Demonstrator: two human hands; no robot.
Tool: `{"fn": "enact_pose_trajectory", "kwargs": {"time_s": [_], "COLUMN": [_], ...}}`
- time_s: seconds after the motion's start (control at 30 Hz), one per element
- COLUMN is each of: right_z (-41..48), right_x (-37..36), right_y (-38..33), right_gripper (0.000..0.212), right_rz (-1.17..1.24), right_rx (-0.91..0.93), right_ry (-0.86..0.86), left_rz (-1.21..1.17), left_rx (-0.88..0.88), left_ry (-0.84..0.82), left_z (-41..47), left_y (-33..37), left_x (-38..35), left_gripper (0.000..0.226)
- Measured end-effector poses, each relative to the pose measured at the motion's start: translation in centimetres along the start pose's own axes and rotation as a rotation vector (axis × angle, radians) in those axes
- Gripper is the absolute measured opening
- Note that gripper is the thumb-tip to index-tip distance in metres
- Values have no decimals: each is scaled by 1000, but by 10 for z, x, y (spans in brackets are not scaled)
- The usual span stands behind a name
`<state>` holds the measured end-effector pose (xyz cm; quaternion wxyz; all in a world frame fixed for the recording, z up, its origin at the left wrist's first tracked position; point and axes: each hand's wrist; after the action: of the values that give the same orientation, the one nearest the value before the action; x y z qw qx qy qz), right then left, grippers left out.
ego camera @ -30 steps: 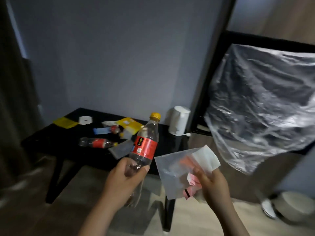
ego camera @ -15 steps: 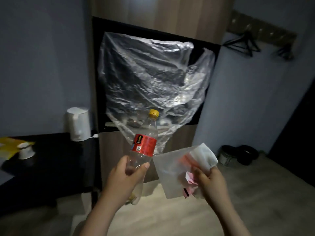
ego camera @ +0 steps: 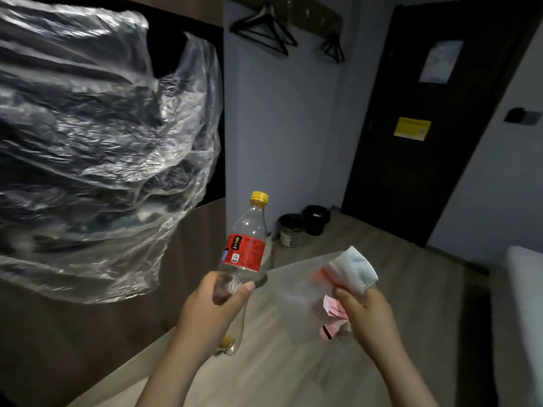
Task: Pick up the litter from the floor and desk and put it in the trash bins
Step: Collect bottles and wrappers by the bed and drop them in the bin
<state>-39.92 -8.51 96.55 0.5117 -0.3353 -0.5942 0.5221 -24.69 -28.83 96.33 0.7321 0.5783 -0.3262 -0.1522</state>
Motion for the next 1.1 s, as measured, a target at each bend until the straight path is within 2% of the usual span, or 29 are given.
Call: {"fn": "enact_pose_trajectory", "kwargs": {"time_s": [0.13, 0.2, 0.43, 0.6, 0.83, 1.1], "right_z": [61, 93, 189, 252, 374, 521], "right_x": [-17, -28, -59, -70, -71, -54], "right_y": [2, 0, 10, 28, 60, 64], "right_gripper": [2, 9, 12, 15, 16, 13], "right_rz": [-45, -70, -93, -63, -47, 51], "right_rx": [-2, -27, -54, -88, -117, -155], "right_ry": [71, 92, 172, 221, 242, 207], "left_rz": [-31, -27, -1, 101, 211, 292], "left_rx": [14, 10, 51, 83, 80, 113], "left_ry": [-98, -128, -244, -324, -296, -263], "left_z": [79, 122, 248, 314, 420, 536], "left_y": [-7, -9, -21, -33, -42, -21], "left_x": [-27, -35, -77, -115, -187, -283], "left_gripper": [31, 28, 32, 35, 42, 42]}}
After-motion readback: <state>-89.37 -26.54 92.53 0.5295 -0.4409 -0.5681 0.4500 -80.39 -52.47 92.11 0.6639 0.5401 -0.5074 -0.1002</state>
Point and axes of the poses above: each hand's wrist, its own z-axis towards the middle knuckle, its own x-axis out of the back of the hand, y = z × x
